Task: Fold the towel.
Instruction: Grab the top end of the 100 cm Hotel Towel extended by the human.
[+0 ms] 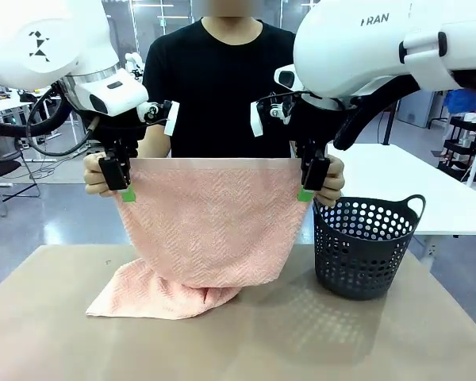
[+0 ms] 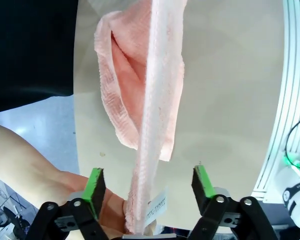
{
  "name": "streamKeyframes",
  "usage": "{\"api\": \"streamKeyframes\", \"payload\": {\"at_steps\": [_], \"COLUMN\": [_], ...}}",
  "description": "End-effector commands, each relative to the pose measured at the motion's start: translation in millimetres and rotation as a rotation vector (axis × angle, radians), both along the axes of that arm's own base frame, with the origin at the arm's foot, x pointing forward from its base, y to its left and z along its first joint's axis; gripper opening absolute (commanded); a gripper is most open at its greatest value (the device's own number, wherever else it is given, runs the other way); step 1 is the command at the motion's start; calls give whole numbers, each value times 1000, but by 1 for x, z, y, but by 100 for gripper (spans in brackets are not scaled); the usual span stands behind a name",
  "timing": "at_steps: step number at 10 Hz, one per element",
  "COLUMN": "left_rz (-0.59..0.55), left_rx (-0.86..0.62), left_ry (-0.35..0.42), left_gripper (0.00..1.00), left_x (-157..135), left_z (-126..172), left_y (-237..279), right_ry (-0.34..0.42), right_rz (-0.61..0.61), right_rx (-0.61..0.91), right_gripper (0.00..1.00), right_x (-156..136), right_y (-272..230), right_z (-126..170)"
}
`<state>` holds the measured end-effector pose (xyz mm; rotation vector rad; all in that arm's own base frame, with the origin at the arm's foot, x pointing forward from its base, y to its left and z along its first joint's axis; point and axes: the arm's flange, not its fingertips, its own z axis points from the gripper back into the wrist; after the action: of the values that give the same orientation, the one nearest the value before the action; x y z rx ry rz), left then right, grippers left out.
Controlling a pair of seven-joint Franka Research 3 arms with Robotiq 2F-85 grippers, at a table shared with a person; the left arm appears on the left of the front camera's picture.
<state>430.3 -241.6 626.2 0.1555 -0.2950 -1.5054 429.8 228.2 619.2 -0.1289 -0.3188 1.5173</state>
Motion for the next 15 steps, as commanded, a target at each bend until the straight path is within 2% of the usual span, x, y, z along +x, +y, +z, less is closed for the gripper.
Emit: {"api": "streamKeyframes", "payload": {"at_steps": [1, 2, 3, 4, 5, 6, 10, 11, 12, 15], "left_rz": [1, -3, -5, -6, -8, -7, 7, 9, 4, 4], "left_rx": [-34, -37, -38, -38, -39, -37, -42, -64, -10, -10], "left_ry": [-6, -4, -2, 2, 4, 5, 10, 23, 2, 2], "left_gripper": [0, 0, 0, 15, 4, 0, 0, 0, 0, 0], "left_x": [-2, -2, -2, -1, -1, -1, -1, 0, 0, 0], "left_z": [1, 1, 1, 0, 0, 0, 1, -2, 1, 1], "left_y": [4, 4, 3, 3, 3, 3, 7, 12, 2, 2], "right_ry": [-15, -16, -16, -18, -18, -18, -22, 5, -6, -6], "right_rz": [-16, -17, -21, -23, -25, -28, -35, -34, -4, -4], "right_rx": [-17, -18, -17, -13, -12, -11, 6, 30, 3, 3], "right_gripper": [0, 38, 0, 0, 0, 0, 0, 0, 0, 0], "right_x": [3, 4, 4, 4, 4, 4, 5, 6, 0, 0], "right_y": [4, 4, 4, 3, 2, 2, 2, -2, 0, 0], "right_z": [1, 1, 1, 2, 2, 2, 4, 1, 2, 2]}}
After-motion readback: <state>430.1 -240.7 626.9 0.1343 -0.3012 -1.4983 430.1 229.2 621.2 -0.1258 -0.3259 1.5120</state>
